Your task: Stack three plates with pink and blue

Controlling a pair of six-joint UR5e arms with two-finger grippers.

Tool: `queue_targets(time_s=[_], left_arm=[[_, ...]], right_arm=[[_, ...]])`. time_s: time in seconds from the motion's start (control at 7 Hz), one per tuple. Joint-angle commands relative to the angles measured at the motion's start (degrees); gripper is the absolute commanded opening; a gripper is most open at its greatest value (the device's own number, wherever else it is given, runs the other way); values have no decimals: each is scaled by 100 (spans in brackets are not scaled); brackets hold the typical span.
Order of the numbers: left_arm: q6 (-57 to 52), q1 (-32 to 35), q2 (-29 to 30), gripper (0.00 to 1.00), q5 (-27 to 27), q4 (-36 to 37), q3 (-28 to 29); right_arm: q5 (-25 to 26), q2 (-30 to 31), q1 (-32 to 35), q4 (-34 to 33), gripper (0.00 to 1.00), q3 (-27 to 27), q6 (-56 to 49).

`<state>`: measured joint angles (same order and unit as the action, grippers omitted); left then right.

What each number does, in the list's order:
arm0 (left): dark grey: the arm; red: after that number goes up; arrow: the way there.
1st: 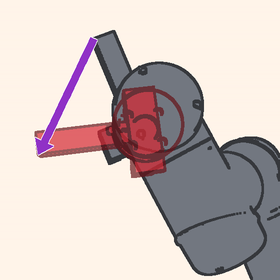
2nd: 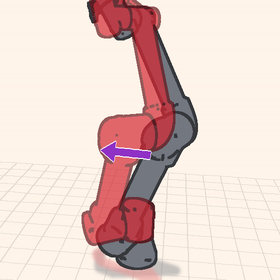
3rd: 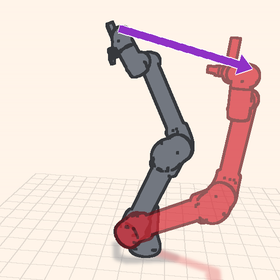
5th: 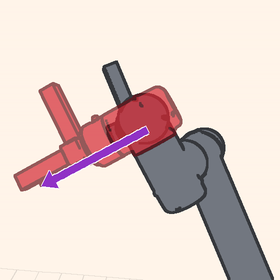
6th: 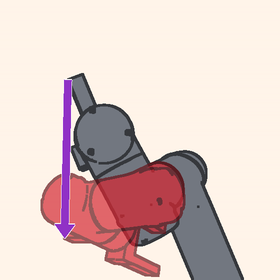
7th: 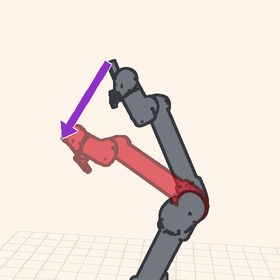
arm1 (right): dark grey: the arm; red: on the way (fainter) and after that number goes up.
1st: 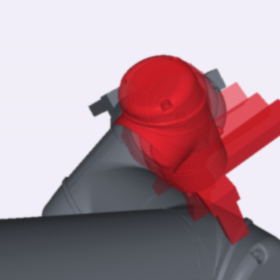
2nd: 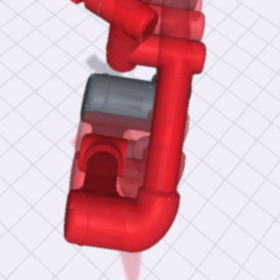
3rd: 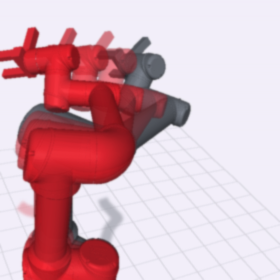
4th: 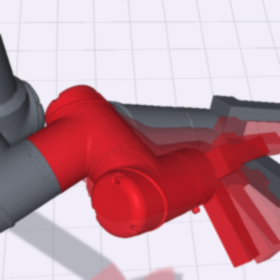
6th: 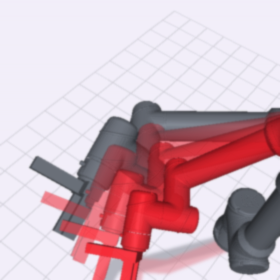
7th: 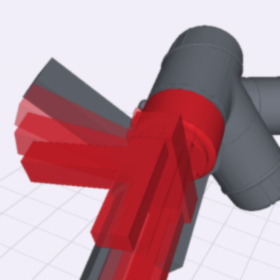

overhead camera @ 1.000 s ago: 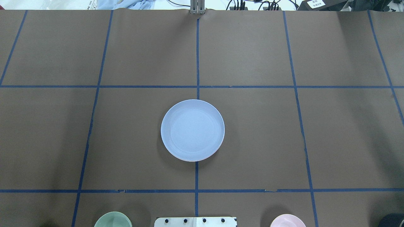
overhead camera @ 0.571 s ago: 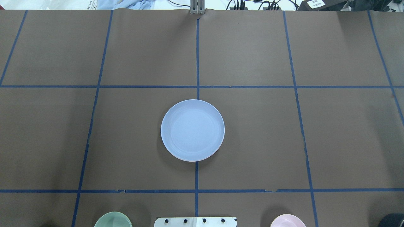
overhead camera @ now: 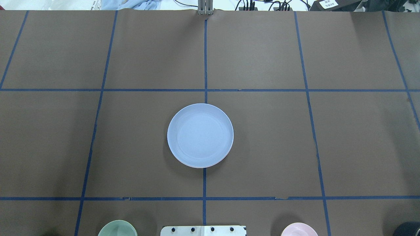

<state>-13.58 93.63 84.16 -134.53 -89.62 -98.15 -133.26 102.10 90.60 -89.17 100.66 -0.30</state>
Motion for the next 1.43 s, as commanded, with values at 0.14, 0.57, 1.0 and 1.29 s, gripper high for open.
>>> queue_targets(time_s=[0.14, 0.57, 1.0, 1.29], left_arm=[[14, -3, -40, 100, 6, 6, -29], [14, -3, -32, 100, 6, 6, -29], [14, -3, -40, 100, 6, 6, -12], [14, -3, -40, 100, 15, 6, 6]], right_arm=[[10, -6, 2, 13, 100, 6, -14], [10, 55, 2, 374, 100, -55, -14], [10, 55, 2, 374, 100, -55, -14], [10, 55, 2, 374, 100, -55, -14]])
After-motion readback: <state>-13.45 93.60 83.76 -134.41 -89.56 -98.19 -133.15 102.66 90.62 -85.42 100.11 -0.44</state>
